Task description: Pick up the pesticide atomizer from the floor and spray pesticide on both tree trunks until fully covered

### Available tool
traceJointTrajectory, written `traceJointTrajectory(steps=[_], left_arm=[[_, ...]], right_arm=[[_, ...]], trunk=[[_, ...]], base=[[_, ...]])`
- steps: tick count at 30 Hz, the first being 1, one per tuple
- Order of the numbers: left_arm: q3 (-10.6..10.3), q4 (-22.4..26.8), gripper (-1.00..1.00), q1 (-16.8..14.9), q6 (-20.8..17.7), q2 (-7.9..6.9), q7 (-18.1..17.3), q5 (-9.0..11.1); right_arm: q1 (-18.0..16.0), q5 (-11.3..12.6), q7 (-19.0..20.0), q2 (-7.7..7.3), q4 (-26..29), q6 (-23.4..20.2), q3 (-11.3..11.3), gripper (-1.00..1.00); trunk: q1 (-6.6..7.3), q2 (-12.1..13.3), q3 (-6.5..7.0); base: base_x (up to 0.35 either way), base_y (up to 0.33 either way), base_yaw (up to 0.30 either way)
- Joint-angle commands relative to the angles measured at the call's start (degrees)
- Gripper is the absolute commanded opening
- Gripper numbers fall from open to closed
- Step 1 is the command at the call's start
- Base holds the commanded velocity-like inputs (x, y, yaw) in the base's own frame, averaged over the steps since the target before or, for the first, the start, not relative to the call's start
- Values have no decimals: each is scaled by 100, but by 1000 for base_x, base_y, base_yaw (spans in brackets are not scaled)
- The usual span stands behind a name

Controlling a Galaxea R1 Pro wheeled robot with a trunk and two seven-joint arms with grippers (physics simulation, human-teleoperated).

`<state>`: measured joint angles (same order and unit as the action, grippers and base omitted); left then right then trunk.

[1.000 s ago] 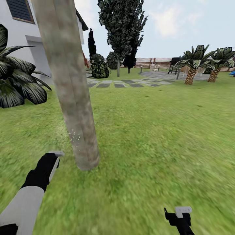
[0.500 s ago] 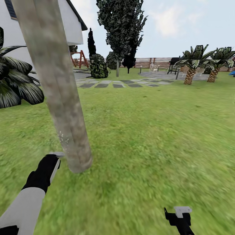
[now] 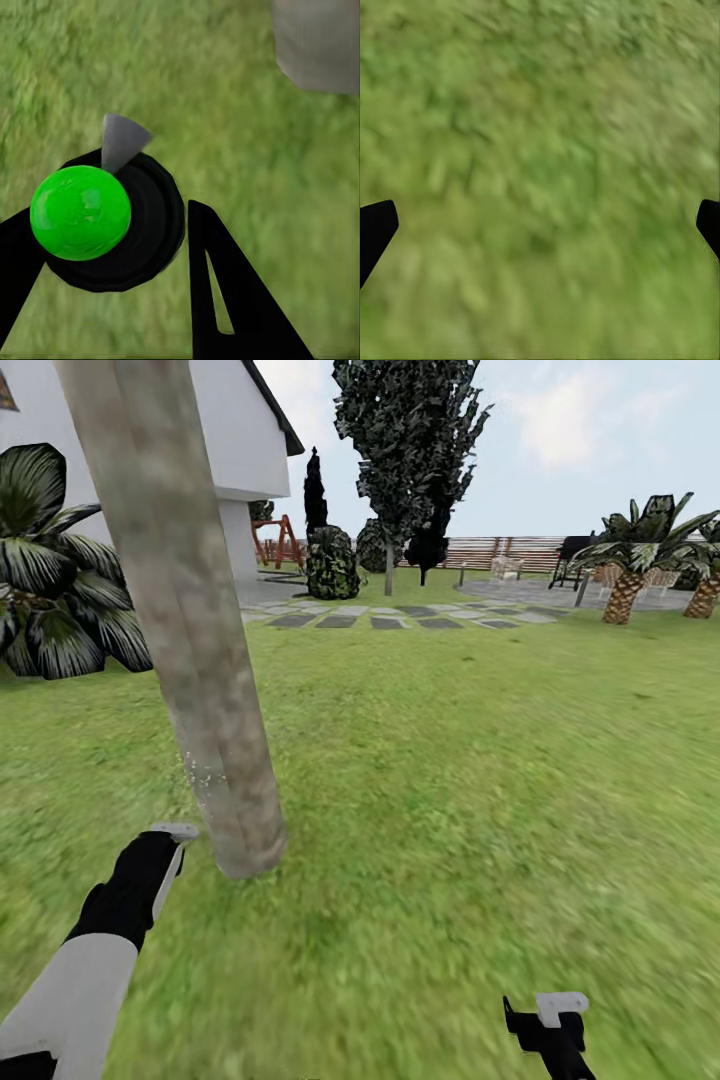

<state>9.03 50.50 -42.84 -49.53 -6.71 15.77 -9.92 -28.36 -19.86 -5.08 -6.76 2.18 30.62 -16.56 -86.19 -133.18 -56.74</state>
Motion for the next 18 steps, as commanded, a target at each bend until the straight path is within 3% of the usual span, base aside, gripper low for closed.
traceJointTrajectory(steps=[1,9,18], left_arm=[[2,4,-100,-5,-31,3,-13,-45],[11,29,-100,-5,-31,10,-15,-46],[30,47,-100,-5,-31,11,-22,-46]], right_arm=[[-3,-61,-34,-1,-7,14,-23,100],[-3,-61,-34,-1,-1,14,-23,100],[-3,-61,-37,-17,9,22,-23,100]], trunk=[[1,-2,-5],[1,-2,-5],[1,-2,-5]], base=[[0,-275,275],[0,-275,256],[64,-275,19]])
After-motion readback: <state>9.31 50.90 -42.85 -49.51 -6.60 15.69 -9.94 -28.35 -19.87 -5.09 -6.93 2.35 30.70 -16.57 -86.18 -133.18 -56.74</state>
